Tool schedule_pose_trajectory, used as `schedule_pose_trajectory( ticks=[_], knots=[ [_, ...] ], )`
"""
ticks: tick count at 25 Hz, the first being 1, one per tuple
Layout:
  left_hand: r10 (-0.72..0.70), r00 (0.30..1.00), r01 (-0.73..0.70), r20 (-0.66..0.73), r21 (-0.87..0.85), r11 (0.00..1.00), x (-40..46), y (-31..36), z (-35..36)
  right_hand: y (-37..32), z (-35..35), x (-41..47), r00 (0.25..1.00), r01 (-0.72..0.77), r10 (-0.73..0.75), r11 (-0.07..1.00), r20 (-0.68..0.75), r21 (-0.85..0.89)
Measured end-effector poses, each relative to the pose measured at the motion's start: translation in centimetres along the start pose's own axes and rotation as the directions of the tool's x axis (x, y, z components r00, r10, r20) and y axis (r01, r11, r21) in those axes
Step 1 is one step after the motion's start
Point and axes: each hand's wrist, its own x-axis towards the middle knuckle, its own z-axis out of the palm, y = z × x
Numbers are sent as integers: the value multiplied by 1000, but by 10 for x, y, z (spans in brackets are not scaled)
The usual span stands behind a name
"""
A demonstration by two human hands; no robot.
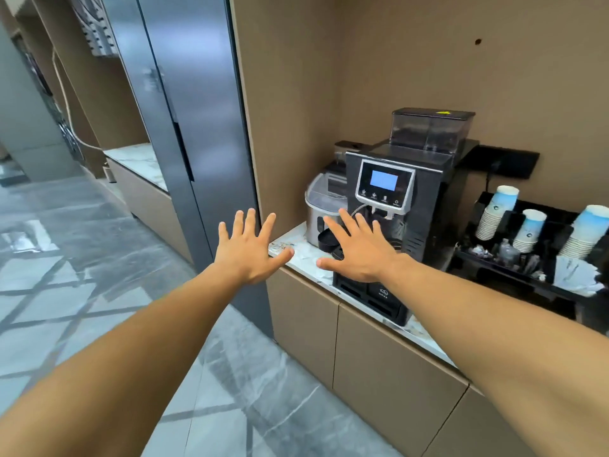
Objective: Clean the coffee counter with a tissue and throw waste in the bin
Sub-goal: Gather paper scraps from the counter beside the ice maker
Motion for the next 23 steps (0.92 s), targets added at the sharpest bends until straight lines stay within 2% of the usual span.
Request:
schedule_pose_trajectory(
  ticks=[5,14,18,23],
  knots=[
    [1,997,0,80,-7,1000,37,-24,56,-10,55,64,998,-2,1,1000,62,30],
    [7,973,-16,230,37,999,159,-66,133,-16,159,194,984,-39,12,988,178,149],
    [16,962,-15,272,-7,1000,207,-81,161,-9,191,232,962,-111,57,975,267,192],
    [131,922,-70,365,-174,982,266,-86,219,-10,238,264,910,-258,152,936,386,240]
  ],
)
